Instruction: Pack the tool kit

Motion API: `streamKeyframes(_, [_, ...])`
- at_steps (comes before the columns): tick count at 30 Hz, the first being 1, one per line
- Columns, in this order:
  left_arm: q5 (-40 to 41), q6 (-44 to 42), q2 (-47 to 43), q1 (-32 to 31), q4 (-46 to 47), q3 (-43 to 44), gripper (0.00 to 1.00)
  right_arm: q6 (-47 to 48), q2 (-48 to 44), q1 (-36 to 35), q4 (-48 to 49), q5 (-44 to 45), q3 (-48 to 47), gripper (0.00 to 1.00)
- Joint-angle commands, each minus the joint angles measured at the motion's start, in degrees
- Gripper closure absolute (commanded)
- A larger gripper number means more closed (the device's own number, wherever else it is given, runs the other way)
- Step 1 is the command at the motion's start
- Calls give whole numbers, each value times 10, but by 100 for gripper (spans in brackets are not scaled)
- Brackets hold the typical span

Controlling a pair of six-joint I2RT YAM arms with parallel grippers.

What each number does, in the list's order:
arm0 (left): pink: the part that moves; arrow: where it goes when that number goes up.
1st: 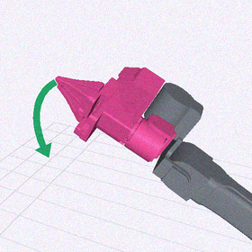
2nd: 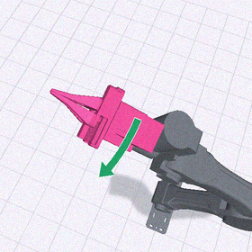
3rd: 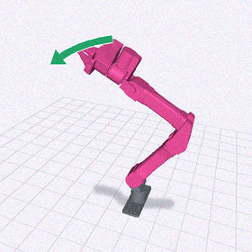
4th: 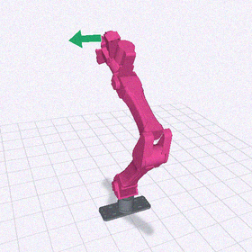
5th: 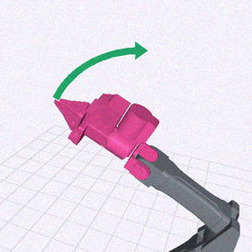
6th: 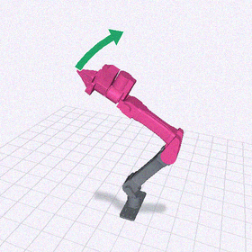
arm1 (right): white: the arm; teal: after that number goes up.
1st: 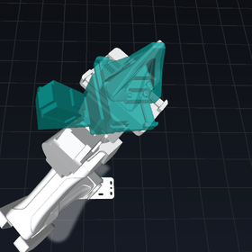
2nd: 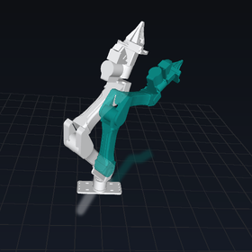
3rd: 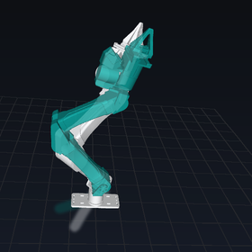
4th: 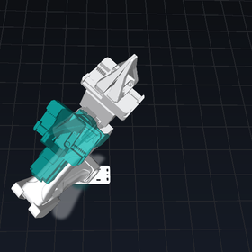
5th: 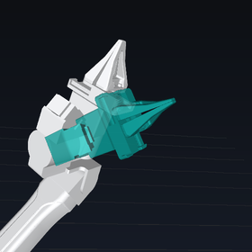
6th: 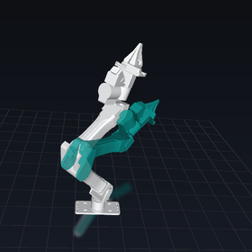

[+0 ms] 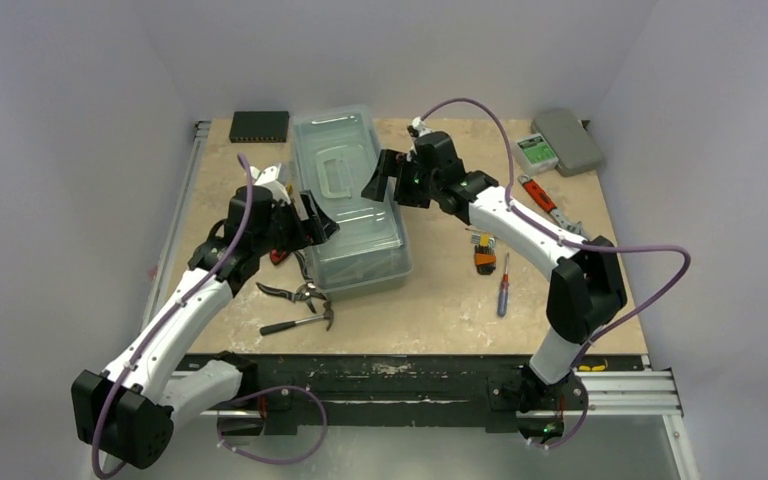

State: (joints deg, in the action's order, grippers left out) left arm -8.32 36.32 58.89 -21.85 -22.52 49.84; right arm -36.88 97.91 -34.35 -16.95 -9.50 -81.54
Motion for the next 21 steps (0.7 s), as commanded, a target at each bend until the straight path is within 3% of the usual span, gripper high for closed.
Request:
streamKeyframes(1, [-59, -21, 27, 12, -12, -24, 19, -21, 12, -39, -69, -29, 28, 12])
streamKeyframes(7, [-181, -17, 102, -1, 86, -9, 22, -16, -45, -19, -97, 3, 68, 12])
streamKeyframes(16, [-172, -34, 216, -104, 83, 93, 22, -11, -159, 37, -119, 5, 177, 12])
streamKeyframes(21, [-156, -21, 224, -122, 84, 102, 23, -10, -216, 51, -133, 7, 220, 11])
